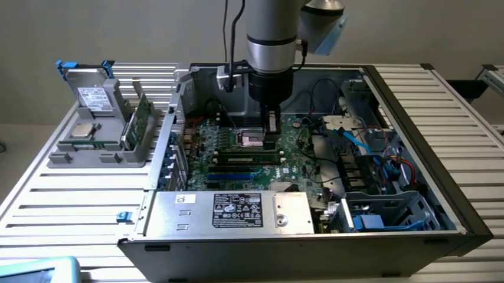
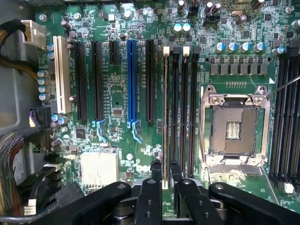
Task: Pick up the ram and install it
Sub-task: 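Insert the ram into the slot, then press down the ram until it locks into place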
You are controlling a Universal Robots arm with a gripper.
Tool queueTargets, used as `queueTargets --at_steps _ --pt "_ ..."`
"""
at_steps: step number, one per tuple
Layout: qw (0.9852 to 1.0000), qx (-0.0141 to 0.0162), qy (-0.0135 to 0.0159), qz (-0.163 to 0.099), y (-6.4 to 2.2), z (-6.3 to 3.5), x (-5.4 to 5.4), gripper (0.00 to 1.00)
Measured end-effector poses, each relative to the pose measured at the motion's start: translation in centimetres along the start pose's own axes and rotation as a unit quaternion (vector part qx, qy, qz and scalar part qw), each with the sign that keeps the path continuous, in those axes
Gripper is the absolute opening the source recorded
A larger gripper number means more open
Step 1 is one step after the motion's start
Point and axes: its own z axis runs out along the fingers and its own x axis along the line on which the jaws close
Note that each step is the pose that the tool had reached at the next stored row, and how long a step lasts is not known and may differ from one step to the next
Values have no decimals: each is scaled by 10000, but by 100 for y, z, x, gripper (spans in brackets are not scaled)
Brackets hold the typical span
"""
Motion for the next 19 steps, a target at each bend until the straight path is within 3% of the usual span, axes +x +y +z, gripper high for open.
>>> queueTargets --at_steps 12,14,19 --pt "10000 -1 -19 1 0 -1 0 21" --pt "10000 -1 -23 1 0 -1 0 12" --pt "10000 -1 -26 2 0 0 0 11"
